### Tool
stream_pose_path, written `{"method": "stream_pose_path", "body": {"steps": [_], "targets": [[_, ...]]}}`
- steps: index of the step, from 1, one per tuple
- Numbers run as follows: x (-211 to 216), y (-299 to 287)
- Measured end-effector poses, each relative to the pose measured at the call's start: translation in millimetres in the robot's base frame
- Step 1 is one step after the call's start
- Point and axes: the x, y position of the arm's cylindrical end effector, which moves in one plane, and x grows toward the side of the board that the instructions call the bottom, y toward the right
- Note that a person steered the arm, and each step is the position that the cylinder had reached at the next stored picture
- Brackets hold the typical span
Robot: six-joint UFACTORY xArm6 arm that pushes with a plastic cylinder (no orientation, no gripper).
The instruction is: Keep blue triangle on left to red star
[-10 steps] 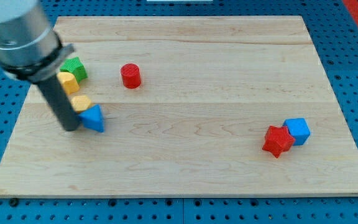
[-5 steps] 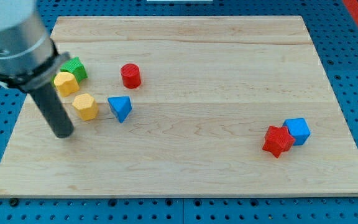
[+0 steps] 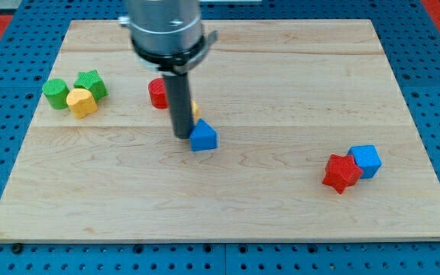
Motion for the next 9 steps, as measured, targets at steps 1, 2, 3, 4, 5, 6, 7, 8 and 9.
{"method": "stream_pose_path", "body": {"steps": [1,2,3,4,5,6,7,8,9], "targets": [[-0.4,35.3],[2.7,85.7],[9.7,121.5],[22.8,123.4],[15.1,87.6],[29.1,94.4],[45.0,123.1],[46.2,139.9],[46.2,161.7]]}}
